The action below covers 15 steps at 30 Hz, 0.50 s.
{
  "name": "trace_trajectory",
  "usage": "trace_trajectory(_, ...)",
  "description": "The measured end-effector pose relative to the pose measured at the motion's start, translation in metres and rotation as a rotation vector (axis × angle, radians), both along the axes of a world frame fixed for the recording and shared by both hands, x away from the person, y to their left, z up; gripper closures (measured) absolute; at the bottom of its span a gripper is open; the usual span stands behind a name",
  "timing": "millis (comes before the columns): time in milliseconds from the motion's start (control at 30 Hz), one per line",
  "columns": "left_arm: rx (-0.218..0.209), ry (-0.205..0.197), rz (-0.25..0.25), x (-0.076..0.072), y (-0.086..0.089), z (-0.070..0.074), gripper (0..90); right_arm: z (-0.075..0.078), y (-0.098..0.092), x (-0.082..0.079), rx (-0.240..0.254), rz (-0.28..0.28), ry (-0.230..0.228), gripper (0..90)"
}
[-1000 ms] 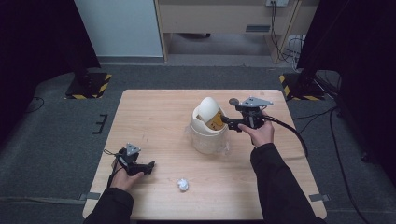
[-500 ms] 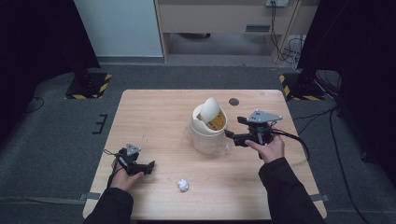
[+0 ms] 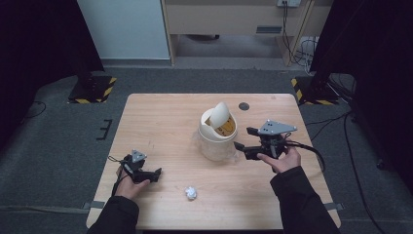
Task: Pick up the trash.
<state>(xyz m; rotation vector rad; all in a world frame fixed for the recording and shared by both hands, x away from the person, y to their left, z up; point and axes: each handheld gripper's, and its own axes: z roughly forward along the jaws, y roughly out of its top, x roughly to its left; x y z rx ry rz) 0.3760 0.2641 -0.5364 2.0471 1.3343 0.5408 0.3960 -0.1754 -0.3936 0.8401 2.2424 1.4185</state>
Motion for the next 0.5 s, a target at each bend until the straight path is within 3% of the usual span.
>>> trace_trajectory(233,0.000,0.000,0.000,0.000,0.000,0.000,0.0,0.013,0.014,-0.010,0.036,0.043,-0.014,25.8)
trace_trajectory(333,0.000,0.000,0.000,0.000,0.000,0.000,0.0,0.015,0.020,-0.014,0.087,0.055,-0.006,26.8)
trace_trajectory(500,0.000,0.000,0.000,0.000,0.000,0.000,0.0,0.013,0.031,-0.019,0.074,0.083,-0.007,26.9)
